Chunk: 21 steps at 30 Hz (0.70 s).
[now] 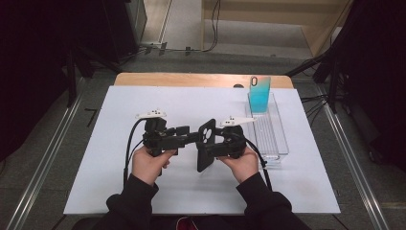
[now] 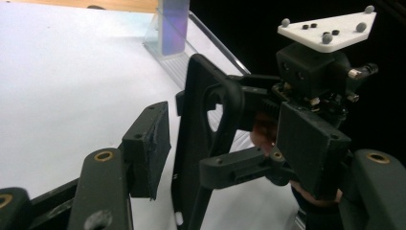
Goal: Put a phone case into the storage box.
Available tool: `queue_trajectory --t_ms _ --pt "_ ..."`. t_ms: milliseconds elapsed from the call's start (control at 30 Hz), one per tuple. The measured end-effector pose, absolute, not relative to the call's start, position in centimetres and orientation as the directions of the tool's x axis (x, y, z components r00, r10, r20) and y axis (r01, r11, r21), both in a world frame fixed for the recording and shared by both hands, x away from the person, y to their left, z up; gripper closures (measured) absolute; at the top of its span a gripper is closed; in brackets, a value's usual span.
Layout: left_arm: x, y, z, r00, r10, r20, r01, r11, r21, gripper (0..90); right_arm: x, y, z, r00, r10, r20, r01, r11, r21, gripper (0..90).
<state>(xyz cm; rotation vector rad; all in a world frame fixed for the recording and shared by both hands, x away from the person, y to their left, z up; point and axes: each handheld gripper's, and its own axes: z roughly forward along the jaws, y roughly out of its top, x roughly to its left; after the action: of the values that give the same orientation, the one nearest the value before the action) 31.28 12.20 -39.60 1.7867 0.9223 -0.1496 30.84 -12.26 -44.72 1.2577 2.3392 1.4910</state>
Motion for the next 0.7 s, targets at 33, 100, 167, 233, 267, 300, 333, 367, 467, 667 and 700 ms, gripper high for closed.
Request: queue_trajectory --t_ms 33,100,167,233,267,300,333,367,467,667,700 --pt "31.3 12.3 -39.6 0.696 0.511 -0.504 0.646 -0.139 0.751 35.1 30.8 -12.3 -44.7 -0.656 0.68 0.328 0.585 0.183 0.79 11.4" --pt "31.4 12.5 -39.6 0.699 0.517 -0.494 0.649 -0.169 0.742 32.8 30.9 -12.5 -44.7 -0.656 0.684 0.32 0.582 0.189 0.791 11.4" --pt "31.5 12.8 -39.7 0.696 0.521 -0.494 0.659 -0.188 0.729 32.7 31.0 -12.6 -44.6 -0.657 0.684 0.317 0.581 0.191 0.791 11.4" --pt "31.6 13.0 -39.9 0.702 0.525 -0.481 0.653 -0.206 0.728 32.6 31.0 -12.8 -44.5 -0.657 0.683 0.318 0.582 0.193 0.79 11.5" --pt "31.6 13.1 -39.9 0.704 0.524 -0.479 0.654 -0.216 0.725 32.6 31.0 -12.8 -44.5 -0.656 0.684 0.321 0.583 0.189 0.79 11.5" --pt "31.7 13.2 -40.0 0.706 0.523 -0.477 0.654 -0.223 0.723 32.6 31.0 -12.9 -44.4 -0.658 0.683 0.318 0.58 0.19 0.792 11.5" --pt "31.8 13.4 -40.1 0.708 0.519 -0.478 0.654 -0.23 0.72 32.6 31.0 -13.0 -44.3 -0.661 0.681 0.317 0.578 0.192 0.793 11.5" --pt "31.8 13.5 -40.2 0.712 0.519 -0.473 0.652 -0.239 0.719 32.6 31.0 -13.1 -44.2 -0.662 0.68 0.316 0.576 0.192 0.794 11.5" --pt "31.8 13.8 -40.6 0.728 0.512 -0.456 0.644 -0.281 0.712 32.6 30.9 -13.4 -43.9 -0.672 0.67 0.315 0.57 0.197 0.798 11.5" --pt "31.7 14.3 -41.8 0.757 0.512 -0.405 0.622 -0.373 0.689 32.6 31.0 -13.9 -43.4 -0.693 0.652 0.308 0.561 0.22 0.798 11.5" --pt "31.7 14.4 -42.1 0.758 0.511 -0.406 0.623 -0.38 0.684 32.6 31.0 -14.1 -43.4 -0.697 0.646 0.311 0.561 0.222 0.798 11.5"
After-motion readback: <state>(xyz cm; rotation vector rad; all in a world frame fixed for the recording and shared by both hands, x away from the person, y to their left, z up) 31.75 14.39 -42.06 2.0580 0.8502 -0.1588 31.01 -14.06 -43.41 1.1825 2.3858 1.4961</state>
